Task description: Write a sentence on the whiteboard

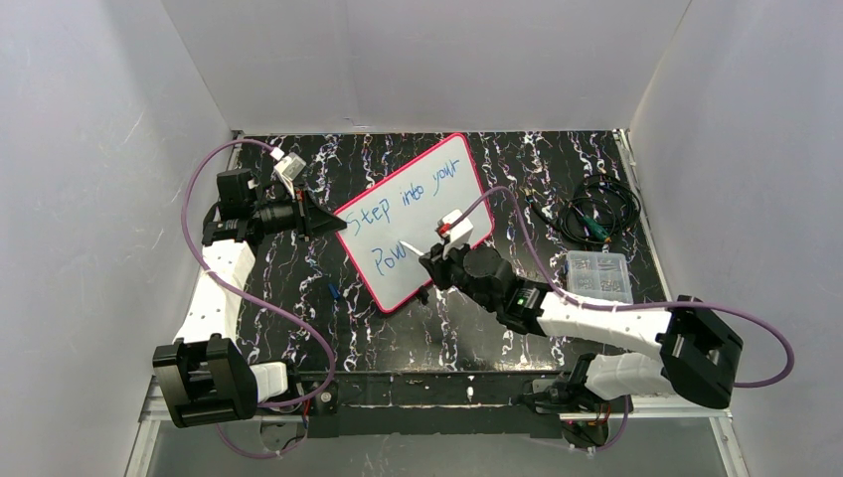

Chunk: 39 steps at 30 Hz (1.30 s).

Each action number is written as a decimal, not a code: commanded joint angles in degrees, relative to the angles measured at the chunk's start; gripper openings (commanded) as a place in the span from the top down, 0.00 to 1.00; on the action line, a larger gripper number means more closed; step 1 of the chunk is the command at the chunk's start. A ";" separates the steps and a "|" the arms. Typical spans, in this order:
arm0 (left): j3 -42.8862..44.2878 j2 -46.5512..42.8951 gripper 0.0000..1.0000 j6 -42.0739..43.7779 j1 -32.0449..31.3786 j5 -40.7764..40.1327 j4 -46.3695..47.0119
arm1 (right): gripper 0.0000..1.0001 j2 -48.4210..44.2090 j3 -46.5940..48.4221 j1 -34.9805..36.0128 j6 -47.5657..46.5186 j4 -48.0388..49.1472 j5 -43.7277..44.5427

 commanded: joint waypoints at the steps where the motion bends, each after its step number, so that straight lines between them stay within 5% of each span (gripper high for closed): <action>1: 0.50 -2.10 1.00 1.58 -0.81 4.69 -1.34 | 0.99 -4.49 -1.64 -0.14 0.15 1.02 0.72; 39: 0.48 -2.12 1.00 1.62 -0.76 4.62 -1.34 | 0.99 -0.33 0.70 -0.23 -1.41 0.63 6.49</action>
